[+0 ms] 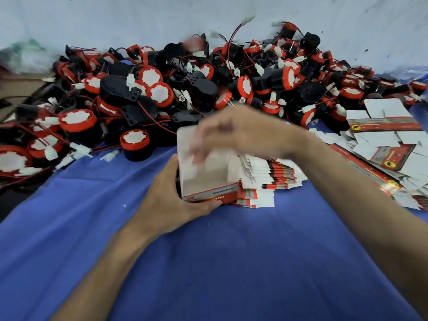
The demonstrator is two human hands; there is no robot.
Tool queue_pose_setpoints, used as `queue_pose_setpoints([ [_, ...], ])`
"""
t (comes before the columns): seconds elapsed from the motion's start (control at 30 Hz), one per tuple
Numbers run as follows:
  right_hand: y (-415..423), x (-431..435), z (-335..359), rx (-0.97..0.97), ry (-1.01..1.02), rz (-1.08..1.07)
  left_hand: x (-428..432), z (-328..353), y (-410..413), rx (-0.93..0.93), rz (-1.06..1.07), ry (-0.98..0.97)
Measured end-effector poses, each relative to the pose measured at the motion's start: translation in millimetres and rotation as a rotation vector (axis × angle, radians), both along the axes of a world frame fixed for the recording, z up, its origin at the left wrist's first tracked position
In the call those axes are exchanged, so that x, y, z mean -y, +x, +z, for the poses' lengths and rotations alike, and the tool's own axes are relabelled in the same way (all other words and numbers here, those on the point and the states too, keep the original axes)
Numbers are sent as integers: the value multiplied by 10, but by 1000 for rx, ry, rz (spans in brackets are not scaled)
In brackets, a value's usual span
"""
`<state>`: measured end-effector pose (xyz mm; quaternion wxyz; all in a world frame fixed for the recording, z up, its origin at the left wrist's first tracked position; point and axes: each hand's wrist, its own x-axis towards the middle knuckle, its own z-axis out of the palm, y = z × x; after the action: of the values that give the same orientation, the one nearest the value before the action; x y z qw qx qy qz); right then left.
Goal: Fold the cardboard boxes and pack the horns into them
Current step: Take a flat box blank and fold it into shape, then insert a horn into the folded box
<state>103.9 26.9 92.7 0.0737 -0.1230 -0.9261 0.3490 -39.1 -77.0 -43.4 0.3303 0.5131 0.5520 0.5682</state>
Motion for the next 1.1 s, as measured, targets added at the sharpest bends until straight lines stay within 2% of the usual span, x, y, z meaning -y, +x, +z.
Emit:
queue_pose_setpoints([
  [0.03,-14,-165,55,-177,-155,-105,-4,115,0,-116,39,-21],
  [0.1,-114,-495,41,-366,-228,-300,-36,176,50,-260,-12,-5],
  [0.13,-208,-652,-16,-351,-166,-390,-60,186,46,-264,-46,-11],
  [0.2,-450,-902,-172,-141,21,-493,-44,187,16,-241,-61,-55],
  [0.27,-690,-1010,-341,122,180,-448,-26,205,-6,-235,-81,-58],
  [0.33,-897,-1021,-518,210,370,-404,-36,198,8,-249,-71,-77],
  [0.5,-896,-958,-647,71,488,-428,-37,195,4,-230,-70,-92],
  [0.63,-399,-944,-545,-29,444,-458,-25,194,5,-209,-64,-103],
  [0.77,203,-1017,-374,-164,504,-582,-29,186,16,-180,-57,-114],
  [0.83,391,-1043,-339,-265,386,-675,-26,187,19,-172,-64,-109],
  [0.87,451,-1037,-347,-340,249,-740,-27,183,18,-172,-66,-108],
  [1.0,573,-888,-401,-611,-458,-1089,-30,183,19,-169,-72,-117],
  [1.07,595,-700,-400,-752,-783,-971,-31,184,25,-183,-69,-116],
  [1.1,598,-590,-392,-806,-884,-877,-32,185,30,-192,-67,-113],
])
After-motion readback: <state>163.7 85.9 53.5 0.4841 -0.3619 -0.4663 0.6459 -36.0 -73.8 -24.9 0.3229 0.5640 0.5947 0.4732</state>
